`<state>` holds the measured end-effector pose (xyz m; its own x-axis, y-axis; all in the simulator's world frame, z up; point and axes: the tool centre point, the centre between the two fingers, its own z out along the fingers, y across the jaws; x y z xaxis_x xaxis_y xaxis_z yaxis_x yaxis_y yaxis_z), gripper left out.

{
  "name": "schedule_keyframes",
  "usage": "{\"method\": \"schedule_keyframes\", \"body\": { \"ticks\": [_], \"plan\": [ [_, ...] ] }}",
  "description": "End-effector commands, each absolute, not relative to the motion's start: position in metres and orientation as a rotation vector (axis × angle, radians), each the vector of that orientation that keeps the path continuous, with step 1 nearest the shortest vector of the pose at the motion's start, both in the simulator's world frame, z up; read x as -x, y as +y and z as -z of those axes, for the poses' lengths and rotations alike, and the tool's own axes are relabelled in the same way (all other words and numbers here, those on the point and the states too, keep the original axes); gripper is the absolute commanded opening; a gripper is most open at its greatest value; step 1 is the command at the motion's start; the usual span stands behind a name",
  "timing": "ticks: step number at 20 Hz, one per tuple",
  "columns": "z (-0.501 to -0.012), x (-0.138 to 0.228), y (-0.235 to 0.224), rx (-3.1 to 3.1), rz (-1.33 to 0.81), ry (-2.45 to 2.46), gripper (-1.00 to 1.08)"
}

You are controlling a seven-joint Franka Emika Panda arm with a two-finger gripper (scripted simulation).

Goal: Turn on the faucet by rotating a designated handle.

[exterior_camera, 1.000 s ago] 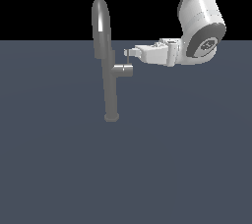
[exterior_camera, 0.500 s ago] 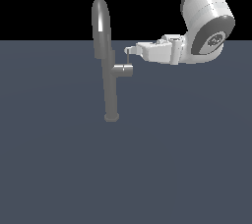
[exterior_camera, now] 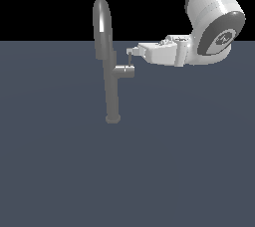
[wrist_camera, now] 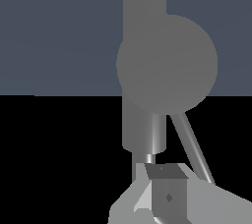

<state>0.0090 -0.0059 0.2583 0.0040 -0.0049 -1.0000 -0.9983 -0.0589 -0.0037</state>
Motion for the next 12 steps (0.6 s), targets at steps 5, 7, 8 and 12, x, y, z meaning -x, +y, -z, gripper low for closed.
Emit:
{"method": "schedule_keyframes", "body": {
  "ticks": [5, 7, 8, 12],
  "plan": [
    [-0.259, 0.003, -0.006, 1.261, -1.249, 1.177, -1.0],
    [-0.255, 0.011, -0.007, 1.26, -1.252, 1.178, -1.0],
    [-0.253, 0.014, -0.007, 1.26, -1.253, 1.178, -1.0],
    [-0.245, 0.029, -0.008, 1.258, -1.259, 1.178, -1.0]
  ]
}}
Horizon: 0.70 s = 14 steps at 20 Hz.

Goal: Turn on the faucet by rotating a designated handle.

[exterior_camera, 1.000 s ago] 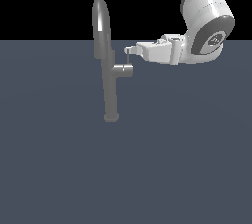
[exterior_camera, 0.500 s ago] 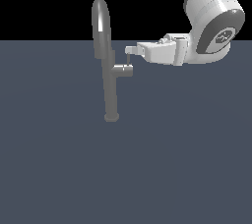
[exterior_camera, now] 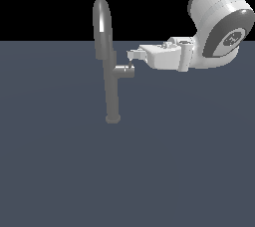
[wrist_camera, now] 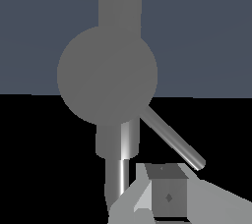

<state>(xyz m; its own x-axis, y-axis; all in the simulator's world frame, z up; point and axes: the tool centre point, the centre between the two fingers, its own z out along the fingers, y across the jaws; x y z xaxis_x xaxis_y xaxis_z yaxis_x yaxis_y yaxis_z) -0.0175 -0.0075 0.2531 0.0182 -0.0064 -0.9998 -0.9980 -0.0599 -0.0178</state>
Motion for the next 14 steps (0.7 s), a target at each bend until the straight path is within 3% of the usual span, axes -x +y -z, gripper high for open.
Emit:
{"method": "schedule_keyframes", "body": {
  "ticks": [1, 14],
  "plan": [
    [-0.243, 0.033, -0.009, 1.258, -1.26, 1.179, -1.0],
    [-0.219, 0.043, -0.009, 1.271, -1.241, 1.162, -1.0]
  ]
}}
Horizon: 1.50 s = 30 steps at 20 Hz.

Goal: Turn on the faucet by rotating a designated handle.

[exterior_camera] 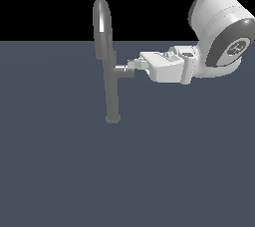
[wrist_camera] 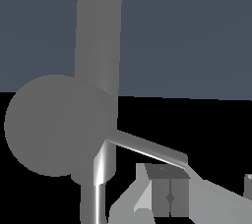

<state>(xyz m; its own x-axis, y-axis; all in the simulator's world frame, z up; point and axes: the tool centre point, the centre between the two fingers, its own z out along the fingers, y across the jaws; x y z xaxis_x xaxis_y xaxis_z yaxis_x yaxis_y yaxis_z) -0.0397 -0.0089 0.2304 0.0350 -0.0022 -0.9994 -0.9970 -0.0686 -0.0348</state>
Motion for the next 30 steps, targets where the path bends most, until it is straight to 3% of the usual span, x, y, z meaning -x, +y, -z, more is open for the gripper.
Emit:
{"method": "schedule_keyframes", "body": {
  "ticks": [1, 5, 7, 17, 18, 19, 30],
  "plan": [
    [-0.212, 0.044, -0.009, 1.269, -1.245, 1.165, -1.0],
    [-0.185, 0.05, -0.01, 1.259, -1.259, 1.177, -1.0],
    [-0.208, 0.042, -0.009, 1.279, -1.235, 1.147, -1.0],
    [-0.155, 0.036, -0.009, 1.258, -1.26, 1.177, -1.0],
    [-0.155, 0.036, -0.009, 1.258, -1.26, 1.177, -1.0],
    [-0.192, 0.028, -0.008, 1.29, -1.228, 1.121, -1.0],
    [-0.145, 0.011, -0.007, 1.263, -1.256, 1.169, -1.0]
  ]
}}
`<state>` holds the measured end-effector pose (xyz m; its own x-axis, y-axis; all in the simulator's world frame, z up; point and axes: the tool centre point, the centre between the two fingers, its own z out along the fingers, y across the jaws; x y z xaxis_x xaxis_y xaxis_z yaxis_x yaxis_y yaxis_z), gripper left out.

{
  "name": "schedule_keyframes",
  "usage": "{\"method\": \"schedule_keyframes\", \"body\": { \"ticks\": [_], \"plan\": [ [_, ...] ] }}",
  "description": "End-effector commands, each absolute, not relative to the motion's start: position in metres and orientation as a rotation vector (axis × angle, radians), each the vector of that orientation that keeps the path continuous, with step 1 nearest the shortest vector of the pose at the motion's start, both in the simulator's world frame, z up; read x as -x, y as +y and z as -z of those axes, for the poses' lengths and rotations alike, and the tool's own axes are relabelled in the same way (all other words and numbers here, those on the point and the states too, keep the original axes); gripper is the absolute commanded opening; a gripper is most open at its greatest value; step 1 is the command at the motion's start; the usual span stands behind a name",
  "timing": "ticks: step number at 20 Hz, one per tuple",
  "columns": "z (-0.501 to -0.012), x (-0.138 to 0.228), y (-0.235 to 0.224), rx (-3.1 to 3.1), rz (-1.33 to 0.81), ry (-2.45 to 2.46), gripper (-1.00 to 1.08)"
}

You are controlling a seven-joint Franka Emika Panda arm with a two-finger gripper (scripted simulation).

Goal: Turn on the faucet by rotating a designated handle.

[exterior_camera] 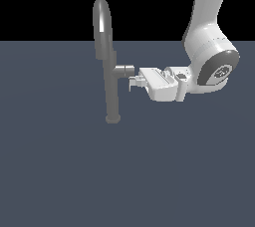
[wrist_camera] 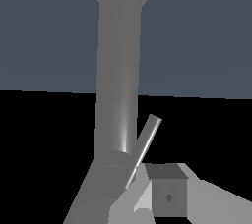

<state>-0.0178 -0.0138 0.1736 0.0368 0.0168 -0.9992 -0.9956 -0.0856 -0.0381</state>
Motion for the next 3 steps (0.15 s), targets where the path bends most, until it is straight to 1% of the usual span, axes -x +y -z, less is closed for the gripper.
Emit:
{"method": "schedule_keyframes", "body": {
  "ticks": [1, 3],
  "plan": [
    [-0.141, 0.0098, -0.007, 1.261, -1.258, 1.173, -1.0],
    [-0.1368, 0.0085, -0.0069, 1.258, -1.261, 1.178, -1.0]
  ]
}}
